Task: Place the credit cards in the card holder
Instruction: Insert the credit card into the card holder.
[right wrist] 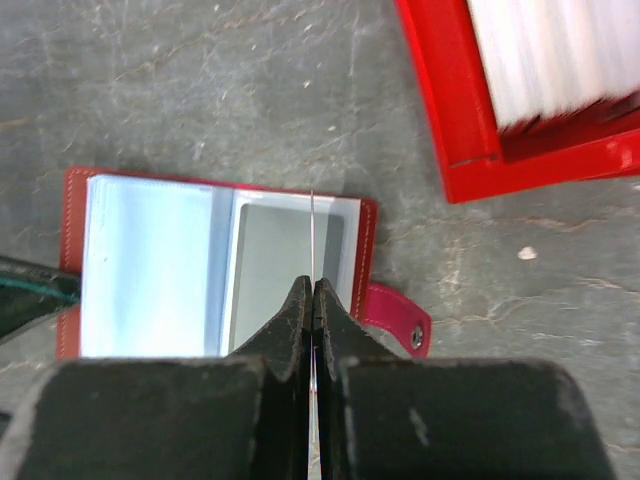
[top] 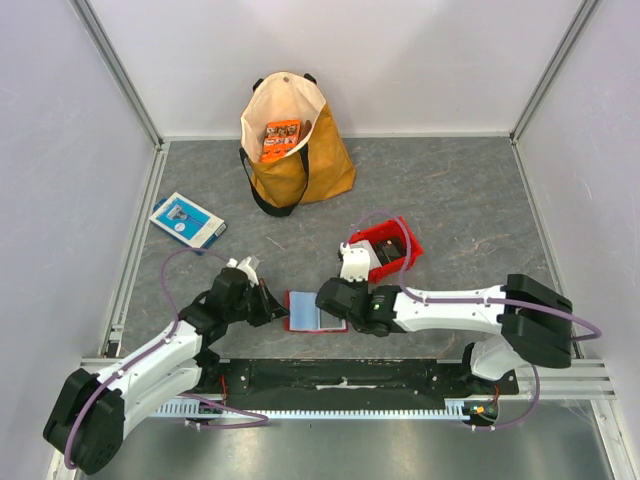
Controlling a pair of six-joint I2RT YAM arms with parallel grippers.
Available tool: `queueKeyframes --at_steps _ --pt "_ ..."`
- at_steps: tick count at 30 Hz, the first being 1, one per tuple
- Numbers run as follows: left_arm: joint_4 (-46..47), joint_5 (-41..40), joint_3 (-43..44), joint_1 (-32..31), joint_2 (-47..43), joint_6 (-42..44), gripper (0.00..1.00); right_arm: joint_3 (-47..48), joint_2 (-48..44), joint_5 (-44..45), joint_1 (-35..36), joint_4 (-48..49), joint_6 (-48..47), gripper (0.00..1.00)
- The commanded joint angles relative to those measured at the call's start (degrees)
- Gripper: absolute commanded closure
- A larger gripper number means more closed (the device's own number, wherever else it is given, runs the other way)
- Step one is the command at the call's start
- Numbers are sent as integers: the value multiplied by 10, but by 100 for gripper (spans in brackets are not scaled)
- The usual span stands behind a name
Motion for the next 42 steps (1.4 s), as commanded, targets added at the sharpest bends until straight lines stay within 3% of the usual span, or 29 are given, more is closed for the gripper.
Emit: queueKeyframes --at_steps 1,8,16,42 --pt "13 -11 -10 -1 2 4 98 -69 -62 -126 -26 195 8 100" --pt "17 -17 -16 -1 11 3 98 -113 -51 -217 -61 318 29 100" --pt "19 -20 -20 -1 12 0 98 -164 -26 -248 -80 397 70 100" --pt "25 -21 -21 0 15 -4 98 -217 -4 -254 -92 448 110 100"
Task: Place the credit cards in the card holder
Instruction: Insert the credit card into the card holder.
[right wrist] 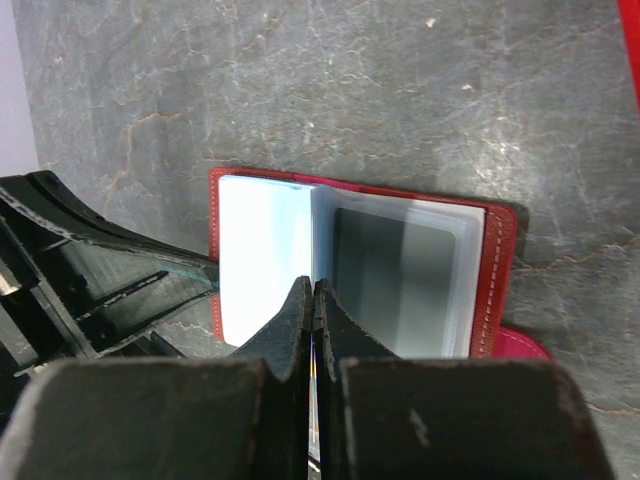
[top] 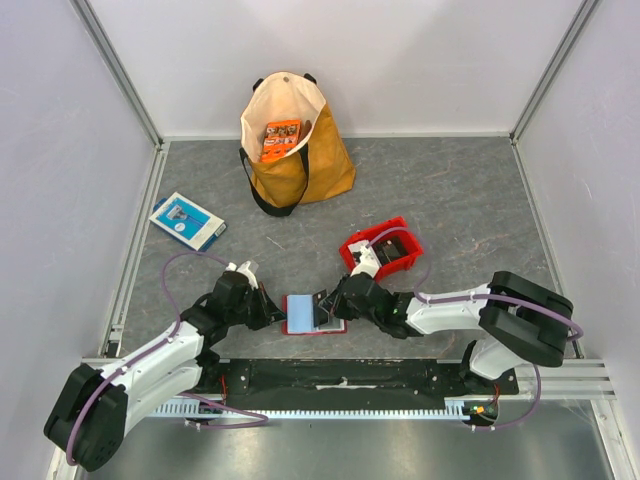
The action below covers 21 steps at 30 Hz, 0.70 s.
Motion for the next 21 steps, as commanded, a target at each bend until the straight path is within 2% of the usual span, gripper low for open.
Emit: queueKeyframes --at_steps 1,21 --pt "13 -8 0 -1 0 -4 98 -13 3 5 -2 24 18 100" --pt "20 -10 -9 -1 2 -8 98 -37 66 -51 -2 117 64 100"
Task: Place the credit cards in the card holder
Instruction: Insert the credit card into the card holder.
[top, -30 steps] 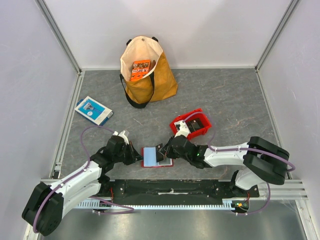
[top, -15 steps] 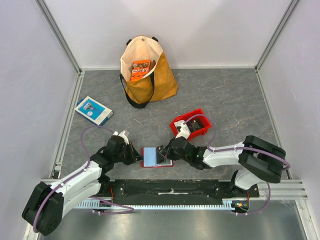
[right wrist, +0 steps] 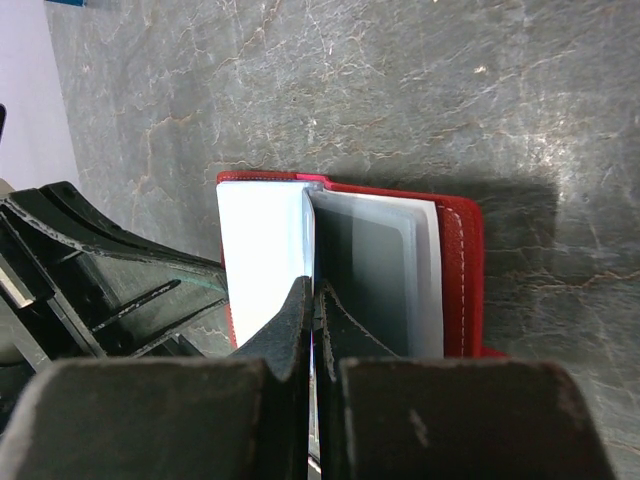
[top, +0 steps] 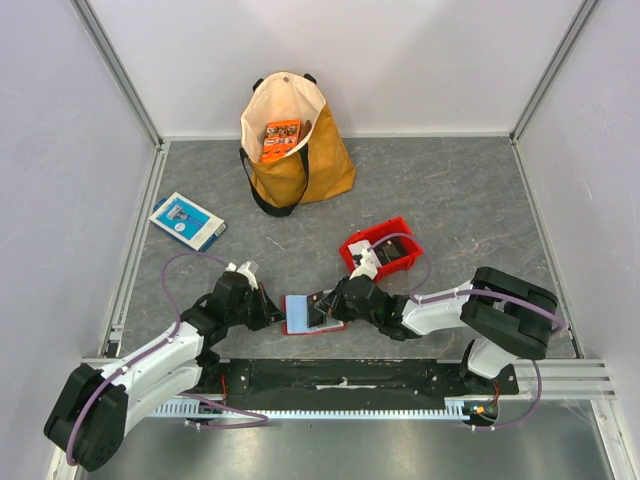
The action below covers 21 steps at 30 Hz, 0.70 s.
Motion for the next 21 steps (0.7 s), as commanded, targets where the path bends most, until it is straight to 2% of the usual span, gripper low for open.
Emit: queueKeyframes --at_steps 1,6,11,21 --pt "19 -10 -7 0 2 -8 98 -16 23 -26 0 36 26 100" --pt "16 -15 -7 -1 0 -10 98 -32 10 -18 6 26 55 100" --pt "14 -20 -7 -2 -3 -11 98 -32 -24 39 23 -33 65 100" --pt "15 -18 -6 -1 2 -13 98 -24 -4 49 41 -66 111 100"
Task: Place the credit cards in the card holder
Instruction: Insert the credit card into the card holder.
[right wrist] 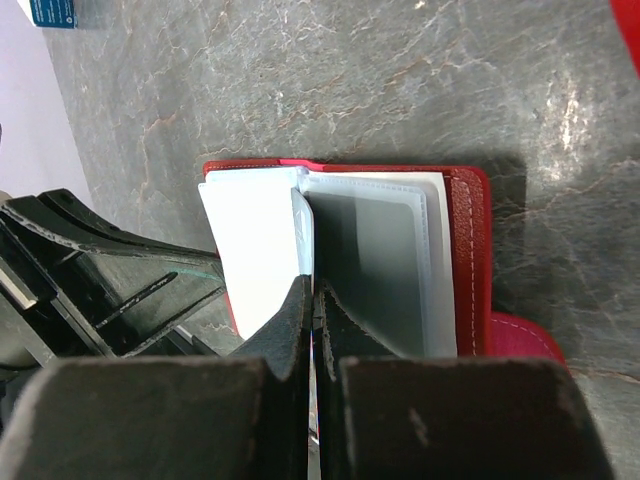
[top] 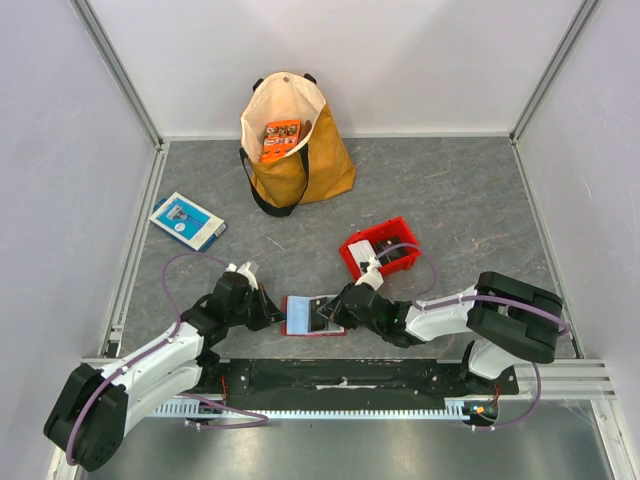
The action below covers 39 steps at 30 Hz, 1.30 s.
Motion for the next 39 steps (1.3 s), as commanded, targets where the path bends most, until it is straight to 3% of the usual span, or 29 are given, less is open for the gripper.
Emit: queueKeyframes --at_steps 1,16,19,23,27,30,39 --pt "13 -17 -2 -1 1 -13 98 -9 6 10 13 -44 38 100" --pt "8 -16 -4 -1 -10 -15 98 8 91 -71 13 45 46 100" --pt "8 -15 -4 -1 -10 -16 98 32 87 -75 10 7 12 92" --pt "3 -14 2 -1 -13 -14 98 80 54 -32 7 -114 -46 61" --pt "-2 -14 6 -1 -20 -13 98 96 18 8 7 -189 -77 45" --pt "-4 -13 9 -1 -23 -13 98 104 11 14 6 -209 -86 40" --pt "-4 -7 12 -2 -26 -10 98 147 53 -21 9 -220 -110 43"
